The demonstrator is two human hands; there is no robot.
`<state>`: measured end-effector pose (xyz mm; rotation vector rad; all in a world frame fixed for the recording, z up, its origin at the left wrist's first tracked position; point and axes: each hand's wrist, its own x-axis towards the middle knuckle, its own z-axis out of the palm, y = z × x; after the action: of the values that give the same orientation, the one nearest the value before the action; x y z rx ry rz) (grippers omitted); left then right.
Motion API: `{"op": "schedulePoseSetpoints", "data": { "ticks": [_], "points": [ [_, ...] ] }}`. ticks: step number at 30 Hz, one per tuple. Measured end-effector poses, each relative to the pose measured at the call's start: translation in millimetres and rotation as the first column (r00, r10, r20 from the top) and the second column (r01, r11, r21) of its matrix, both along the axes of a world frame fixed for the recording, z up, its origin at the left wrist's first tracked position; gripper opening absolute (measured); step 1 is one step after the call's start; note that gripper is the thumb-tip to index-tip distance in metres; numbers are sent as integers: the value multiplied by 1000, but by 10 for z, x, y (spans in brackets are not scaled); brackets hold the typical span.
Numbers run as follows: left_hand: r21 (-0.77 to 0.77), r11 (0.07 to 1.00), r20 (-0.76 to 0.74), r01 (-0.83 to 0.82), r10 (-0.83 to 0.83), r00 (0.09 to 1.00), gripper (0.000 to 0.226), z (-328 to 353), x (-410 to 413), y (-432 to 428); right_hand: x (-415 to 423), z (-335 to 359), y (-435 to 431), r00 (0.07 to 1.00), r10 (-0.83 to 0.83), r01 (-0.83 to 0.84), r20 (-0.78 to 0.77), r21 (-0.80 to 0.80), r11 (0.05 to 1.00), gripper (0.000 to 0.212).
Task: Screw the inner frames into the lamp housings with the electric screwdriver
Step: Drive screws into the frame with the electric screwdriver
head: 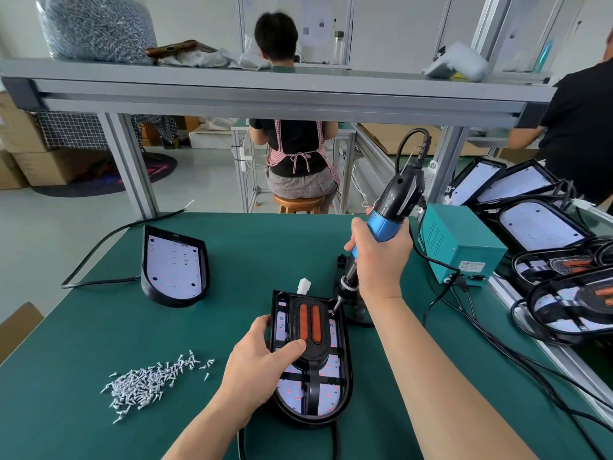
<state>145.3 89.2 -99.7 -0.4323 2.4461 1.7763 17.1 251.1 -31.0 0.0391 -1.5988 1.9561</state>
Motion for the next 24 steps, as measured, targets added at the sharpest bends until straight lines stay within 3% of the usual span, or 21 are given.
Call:
{"op": "schedulePoseSetpoints", "data": {
  "ticks": [14,19,24],
  "points": [
    [25,1000,-13,17,-17,1000,54,-33,-13,-3,-62,-16,-29,1000,6,-7,11,45,999,21],
    [41,999,6,14,-14,1000,66,-26,-14,-13,-28,-54,-67,992,128,-127,-12,63,990,19],
    [30,1000,8,5,-5,1000,60,9,5,18,4,-14,-104,972,235,-235,9,115,965,20]
  ]
}}
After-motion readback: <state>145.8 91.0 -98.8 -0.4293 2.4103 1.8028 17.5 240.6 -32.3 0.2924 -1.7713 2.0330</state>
